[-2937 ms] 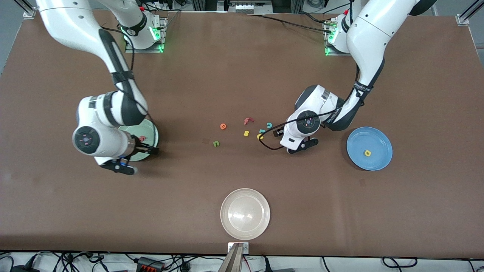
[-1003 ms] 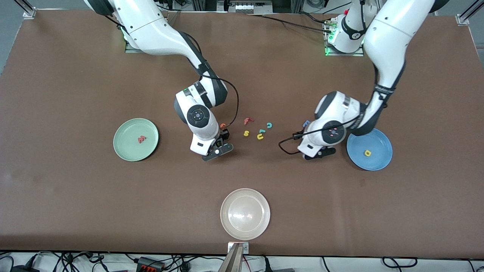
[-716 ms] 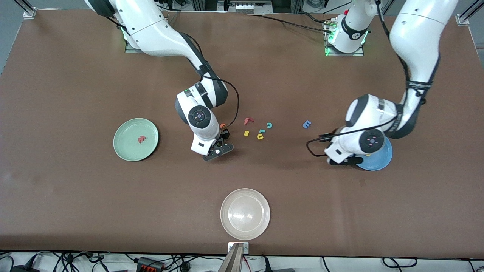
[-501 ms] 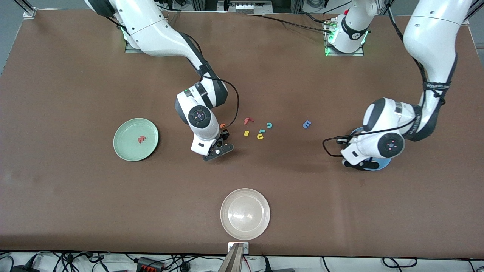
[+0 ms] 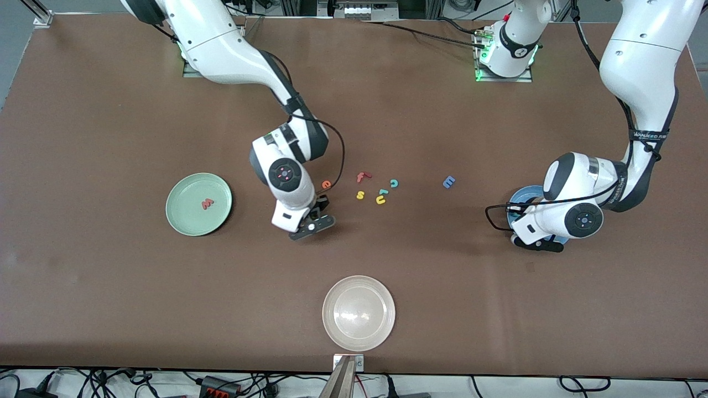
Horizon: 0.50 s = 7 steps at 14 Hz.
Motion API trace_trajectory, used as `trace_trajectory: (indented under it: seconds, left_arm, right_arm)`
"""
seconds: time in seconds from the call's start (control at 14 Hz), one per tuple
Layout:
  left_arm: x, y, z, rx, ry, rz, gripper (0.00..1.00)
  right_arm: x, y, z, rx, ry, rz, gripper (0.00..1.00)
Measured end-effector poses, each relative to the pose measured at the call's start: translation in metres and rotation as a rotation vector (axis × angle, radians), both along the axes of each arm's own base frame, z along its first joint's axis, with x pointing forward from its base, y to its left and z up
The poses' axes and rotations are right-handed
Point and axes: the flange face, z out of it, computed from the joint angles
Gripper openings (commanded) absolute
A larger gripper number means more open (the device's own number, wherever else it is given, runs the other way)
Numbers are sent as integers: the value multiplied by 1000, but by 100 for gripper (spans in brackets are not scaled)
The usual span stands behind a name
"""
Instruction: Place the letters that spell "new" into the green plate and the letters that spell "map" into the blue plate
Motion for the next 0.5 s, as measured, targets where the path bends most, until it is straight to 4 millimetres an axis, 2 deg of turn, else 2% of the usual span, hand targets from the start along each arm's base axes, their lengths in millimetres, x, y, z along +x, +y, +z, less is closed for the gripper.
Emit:
trace_trajectory:
  seconds: [0.07, 0.14, 0.29, 0.36, 0.5]
  left_arm:
    - [1, -3, 1, -3, -3, -3, 100]
    - [1, -8, 3, -8, -5, -11, 100]
    - [-3, -33, 10, -24, 6, -37, 100]
    - [-7, -52, 14, -34, 14, -51, 100]
    - [-21, -104, 24, -66, 26, -99, 100]
  right_arm:
    - [10, -26, 10, -34, 34, -47, 3]
    - [22, -60, 24, -75, 60, -110, 3]
    - [38, -121, 49, -123, 81, -205, 3]
    - [39, -146, 55, -140, 90, -241, 3]
    - [33, -186, 56, -168, 113, -296, 4]
